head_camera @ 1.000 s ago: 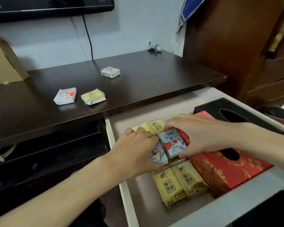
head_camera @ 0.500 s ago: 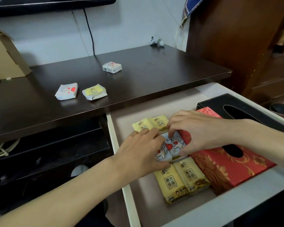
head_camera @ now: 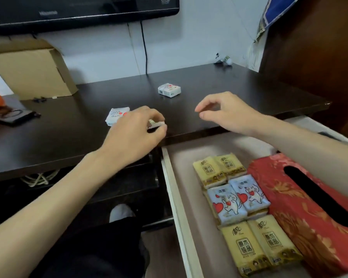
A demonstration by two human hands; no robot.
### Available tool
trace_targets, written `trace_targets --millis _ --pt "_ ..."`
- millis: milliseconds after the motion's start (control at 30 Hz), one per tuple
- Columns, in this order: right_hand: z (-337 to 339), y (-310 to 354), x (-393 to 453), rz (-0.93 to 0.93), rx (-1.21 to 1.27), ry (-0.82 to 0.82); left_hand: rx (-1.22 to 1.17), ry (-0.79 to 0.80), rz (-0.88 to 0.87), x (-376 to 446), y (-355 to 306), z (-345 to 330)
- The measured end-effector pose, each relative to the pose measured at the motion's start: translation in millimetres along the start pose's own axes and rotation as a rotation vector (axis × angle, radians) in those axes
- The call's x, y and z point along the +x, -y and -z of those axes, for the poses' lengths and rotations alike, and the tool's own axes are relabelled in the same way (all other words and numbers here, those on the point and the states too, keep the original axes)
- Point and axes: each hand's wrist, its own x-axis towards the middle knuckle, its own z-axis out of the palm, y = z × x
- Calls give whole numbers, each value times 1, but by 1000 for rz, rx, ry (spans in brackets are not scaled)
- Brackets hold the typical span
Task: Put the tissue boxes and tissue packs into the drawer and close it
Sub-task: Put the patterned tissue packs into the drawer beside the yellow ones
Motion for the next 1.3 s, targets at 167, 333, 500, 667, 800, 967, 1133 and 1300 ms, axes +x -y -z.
trace_targets --millis 167,333,500,667,800,967,1133,1300 --pt "-33 6 66 -109 -40 -33 126 -81 179 28 56 9" --pt "-61 1 124 -164 -241 -62 311 42 304 48 93 -1" --pt "-76 -4 167 -112 -448 -82 248 55 337 54 114 -6" --pt "-84 -2 186 -134 -455 -1 -11 117 326 53 127 2" --pt "-88 -6 183 -98 -447 -56 -129 66 260 50 135 13" --pt "-82 -12 170 -15 -394 -12 -144 -108 337 49 139 19" --pt "-68 -6 180 19 -339 -44 409 32 414 52 128 14" --pt "-79 -5 198 -120 -165 215 505 154 488 67 128 3"
